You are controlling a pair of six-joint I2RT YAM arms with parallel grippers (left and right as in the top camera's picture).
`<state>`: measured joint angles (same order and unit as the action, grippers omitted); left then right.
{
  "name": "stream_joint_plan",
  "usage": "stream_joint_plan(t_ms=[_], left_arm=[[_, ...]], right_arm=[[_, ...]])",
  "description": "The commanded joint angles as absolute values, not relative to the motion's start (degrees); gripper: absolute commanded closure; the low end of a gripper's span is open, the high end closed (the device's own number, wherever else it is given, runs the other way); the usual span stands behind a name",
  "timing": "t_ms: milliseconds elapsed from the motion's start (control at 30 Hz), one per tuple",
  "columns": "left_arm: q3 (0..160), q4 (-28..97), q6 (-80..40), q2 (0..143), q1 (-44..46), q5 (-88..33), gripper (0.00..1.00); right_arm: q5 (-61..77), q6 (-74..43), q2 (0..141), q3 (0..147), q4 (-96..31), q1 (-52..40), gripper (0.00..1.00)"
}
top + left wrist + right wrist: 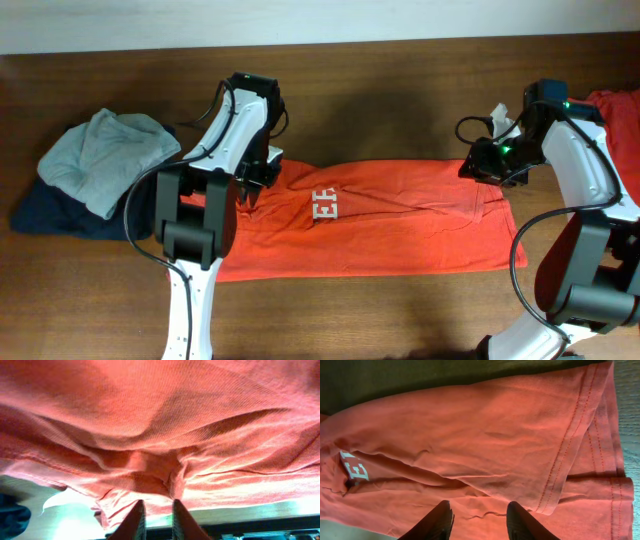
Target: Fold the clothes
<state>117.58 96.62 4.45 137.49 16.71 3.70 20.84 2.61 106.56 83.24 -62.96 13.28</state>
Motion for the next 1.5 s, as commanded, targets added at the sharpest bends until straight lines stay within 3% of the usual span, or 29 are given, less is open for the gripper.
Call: stream_joint_plan(t_ms=[0,167,400,833,933,1067,1467], left_arm=[[117.4,96.7,0.4,130.8,15.6,11.3,0.7],[117.3,89.6,-3.0,127.4,9.7,13.3,0.58],[108.9,72.6,-0.4,127.6,4.2,4.2,0.47],[105.0,63.8,-0.4,127.6,4.2,1.9,0.47],[105.0,62.8,-0.4,127.6,4.2,2.3,0.6],[105.0,62.5,-0.4,127.6,4.2,4.3,0.97],[105.1,83.6,-0.9,119.2,4.4,4.3,0.99]], right_arm=[[20.3,2.6,106.2,83.0,-62.8,13.1,0.59],[20.3,2.6,106.2,83.0,-62.8,13.1,0.59],[20.3,2.6,106.2,83.0,-62.6,13.1,0.59],[20.3,2.6,106.2,83.0,-62.5,13.1,0.59],[20.3,2.6,106.2,83.0,-62.6,13.1,0.59],[20.3,2.6,106.2,83.0,-62.6,13.1,0.59],[20.3,2.6,106.2,83.0,-62.2,13.1,0.59]])
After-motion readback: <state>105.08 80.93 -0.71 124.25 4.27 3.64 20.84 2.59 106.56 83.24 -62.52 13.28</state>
